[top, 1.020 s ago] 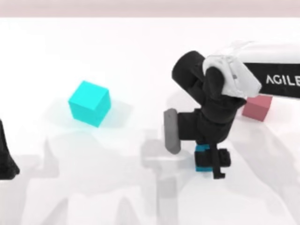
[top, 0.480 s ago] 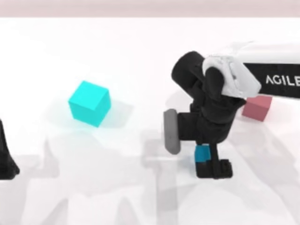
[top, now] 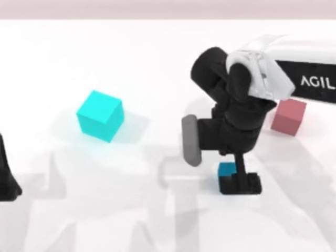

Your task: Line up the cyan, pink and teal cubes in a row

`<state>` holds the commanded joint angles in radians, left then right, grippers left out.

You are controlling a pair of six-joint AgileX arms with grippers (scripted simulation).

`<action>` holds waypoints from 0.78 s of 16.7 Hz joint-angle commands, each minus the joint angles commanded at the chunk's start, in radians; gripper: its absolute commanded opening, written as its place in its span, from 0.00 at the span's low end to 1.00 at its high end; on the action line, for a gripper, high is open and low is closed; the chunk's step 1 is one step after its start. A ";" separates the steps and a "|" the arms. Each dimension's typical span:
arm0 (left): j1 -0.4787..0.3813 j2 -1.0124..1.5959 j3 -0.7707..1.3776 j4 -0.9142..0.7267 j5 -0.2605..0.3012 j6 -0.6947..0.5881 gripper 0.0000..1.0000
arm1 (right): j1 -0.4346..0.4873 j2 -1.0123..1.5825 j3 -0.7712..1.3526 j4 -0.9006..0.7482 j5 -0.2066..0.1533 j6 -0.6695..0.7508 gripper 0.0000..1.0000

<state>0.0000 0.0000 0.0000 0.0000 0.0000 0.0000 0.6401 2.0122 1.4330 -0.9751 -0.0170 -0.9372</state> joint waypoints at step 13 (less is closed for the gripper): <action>0.000 0.000 0.000 0.000 0.000 0.000 1.00 | -0.072 0.001 0.186 -0.202 0.003 -0.005 1.00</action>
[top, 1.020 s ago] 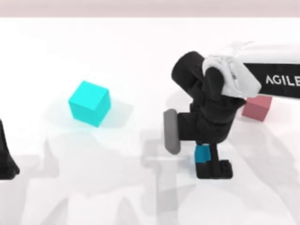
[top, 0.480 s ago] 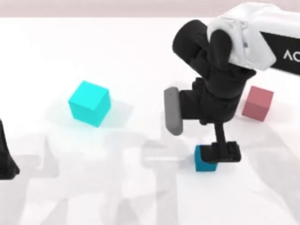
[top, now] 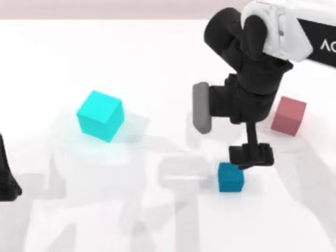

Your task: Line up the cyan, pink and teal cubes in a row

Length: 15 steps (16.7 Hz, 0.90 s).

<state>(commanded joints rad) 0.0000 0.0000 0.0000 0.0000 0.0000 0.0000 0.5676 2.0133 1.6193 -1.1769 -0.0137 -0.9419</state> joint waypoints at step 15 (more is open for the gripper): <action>0.000 0.000 0.000 0.000 0.000 0.000 1.00 | -0.351 0.241 0.298 -0.058 0.017 0.002 1.00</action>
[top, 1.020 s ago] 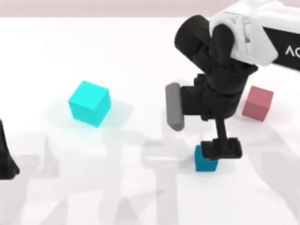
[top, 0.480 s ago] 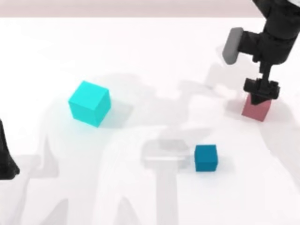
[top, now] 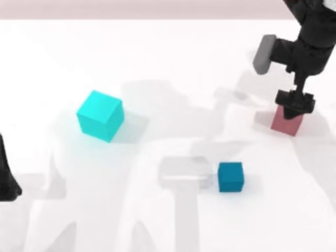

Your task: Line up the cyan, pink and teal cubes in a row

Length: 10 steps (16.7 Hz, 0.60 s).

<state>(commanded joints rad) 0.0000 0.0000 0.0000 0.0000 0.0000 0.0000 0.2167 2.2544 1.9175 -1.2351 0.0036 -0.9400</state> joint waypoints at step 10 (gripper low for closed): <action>0.000 0.000 0.000 0.000 0.000 0.000 1.00 | 0.000 0.073 -0.191 0.265 0.001 0.001 1.00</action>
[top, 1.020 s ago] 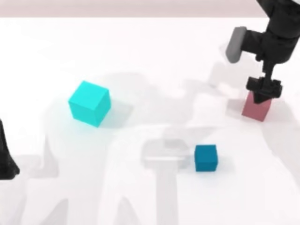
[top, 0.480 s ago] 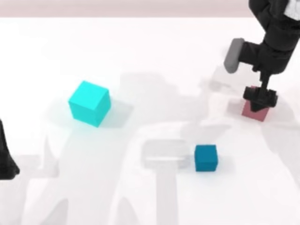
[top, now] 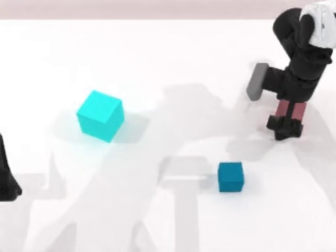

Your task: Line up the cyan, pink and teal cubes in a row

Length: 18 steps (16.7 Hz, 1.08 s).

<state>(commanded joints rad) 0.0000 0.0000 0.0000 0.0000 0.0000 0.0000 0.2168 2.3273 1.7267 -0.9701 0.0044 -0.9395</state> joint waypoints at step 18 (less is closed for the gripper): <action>0.000 0.000 0.000 0.000 0.000 0.000 1.00 | 0.000 0.000 0.000 0.000 0.000 0.000 0.00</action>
<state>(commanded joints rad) 0.0000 0.0000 0.0000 0.0000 0.0000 0.0000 0.2168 2.3273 1.7267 -0.9701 0.0044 -0.9395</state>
